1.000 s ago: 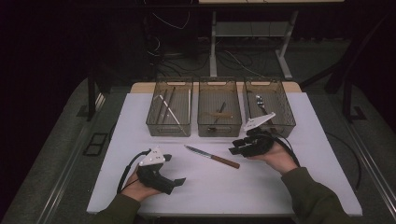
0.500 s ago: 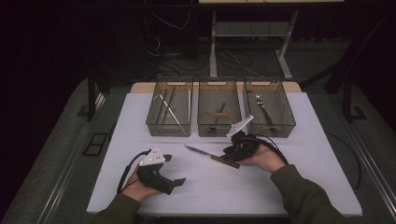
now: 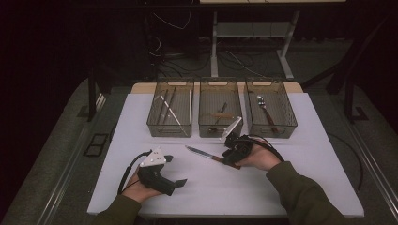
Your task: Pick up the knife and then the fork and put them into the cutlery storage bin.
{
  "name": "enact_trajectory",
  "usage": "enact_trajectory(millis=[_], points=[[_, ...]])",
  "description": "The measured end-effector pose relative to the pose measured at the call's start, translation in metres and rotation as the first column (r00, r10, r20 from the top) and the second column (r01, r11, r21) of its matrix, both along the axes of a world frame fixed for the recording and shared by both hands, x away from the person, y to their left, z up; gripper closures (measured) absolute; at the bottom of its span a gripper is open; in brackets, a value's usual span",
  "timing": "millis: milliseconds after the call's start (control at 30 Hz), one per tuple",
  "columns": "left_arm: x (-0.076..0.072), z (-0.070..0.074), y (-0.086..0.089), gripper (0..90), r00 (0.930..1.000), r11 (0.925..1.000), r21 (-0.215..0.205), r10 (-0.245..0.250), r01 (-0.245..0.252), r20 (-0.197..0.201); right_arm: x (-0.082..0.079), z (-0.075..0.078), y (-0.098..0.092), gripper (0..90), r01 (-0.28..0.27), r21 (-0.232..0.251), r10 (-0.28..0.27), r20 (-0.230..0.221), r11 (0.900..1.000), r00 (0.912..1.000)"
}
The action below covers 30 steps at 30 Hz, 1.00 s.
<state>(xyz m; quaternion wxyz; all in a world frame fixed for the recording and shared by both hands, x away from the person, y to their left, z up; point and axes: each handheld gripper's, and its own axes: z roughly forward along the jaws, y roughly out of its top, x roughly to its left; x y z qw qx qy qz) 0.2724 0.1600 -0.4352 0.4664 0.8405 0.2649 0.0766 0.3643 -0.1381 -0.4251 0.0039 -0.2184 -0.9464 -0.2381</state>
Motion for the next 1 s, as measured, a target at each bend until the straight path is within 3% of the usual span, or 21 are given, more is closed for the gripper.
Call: enact_trajectory(millis=[233,433,800,1000], points=[[0.000,0.000,-0.001,0.0,1.0000,1.0000,-0.002,0.002,-0.002,-0.002,0.000,0.000,0.007,70.8,-0.034,-0.067,0.034,-0.006,0.997,0.9994],[0.000,0.000,-0.001,0.0,1.0000,1.0000,-0.002,0.001,-0.001,-0.002,0.002,0.003,0.017,71.7,-0.058,-0.145,0.056,-0.017,0.988,0.9983],[0.000,0.000,-0.001,0.0,1.0000,1.0000,-0.001,-0.002,0.002,-0.003,0.006,0.007,0.039,74.2,-0.100,-0.303,0.094,-0.034,0.948,0.9949],[-0.001,0.000,-0.001,0.0,1.0000,1.0000,-0.004,-0.001,0.001,-0.003,0.008,0.007,0.046,76.1,-0.109,-0.356,0.102,-0.041,0.928,0.9940]])
